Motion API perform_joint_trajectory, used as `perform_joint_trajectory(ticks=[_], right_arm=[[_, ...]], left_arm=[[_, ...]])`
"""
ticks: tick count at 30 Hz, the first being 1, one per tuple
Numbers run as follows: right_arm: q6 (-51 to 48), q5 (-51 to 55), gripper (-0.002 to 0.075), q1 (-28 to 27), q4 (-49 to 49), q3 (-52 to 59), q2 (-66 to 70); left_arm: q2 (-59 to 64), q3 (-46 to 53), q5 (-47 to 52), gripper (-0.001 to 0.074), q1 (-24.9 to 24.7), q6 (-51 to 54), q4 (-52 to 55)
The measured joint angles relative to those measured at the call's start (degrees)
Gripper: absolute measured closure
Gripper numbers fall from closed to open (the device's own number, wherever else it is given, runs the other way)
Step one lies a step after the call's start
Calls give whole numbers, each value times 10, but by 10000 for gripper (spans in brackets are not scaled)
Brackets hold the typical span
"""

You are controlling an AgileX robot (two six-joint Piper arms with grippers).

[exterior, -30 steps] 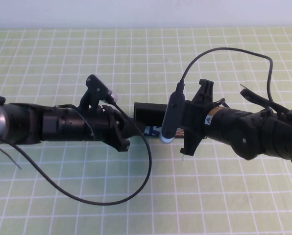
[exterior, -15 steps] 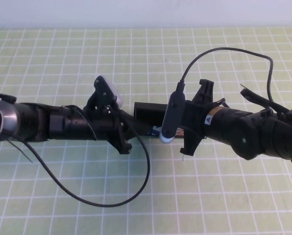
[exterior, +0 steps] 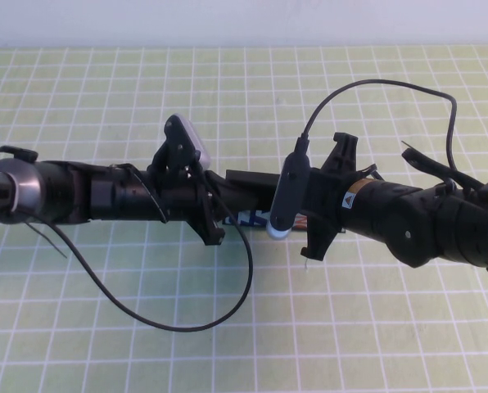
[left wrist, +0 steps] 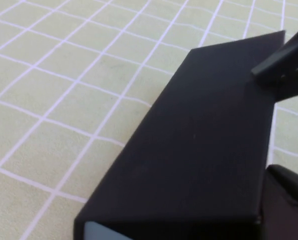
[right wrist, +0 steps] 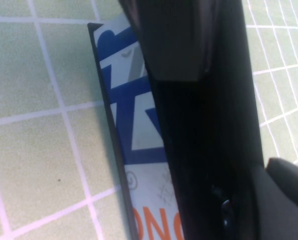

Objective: Take glasses out of glasses case
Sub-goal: Pick up the glasses from the glasses case

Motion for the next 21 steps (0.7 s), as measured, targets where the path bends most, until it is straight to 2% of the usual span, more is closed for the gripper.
perform_joint_trajectory(ticks=[16,21], right_arm=[[0,0,725,0,8,0,0],[0,-34,707,0,34,0,0]], left_arm=[[19,-9,-41,739,0,7,-1],[19,-10,-42,739,0,7,-2]])
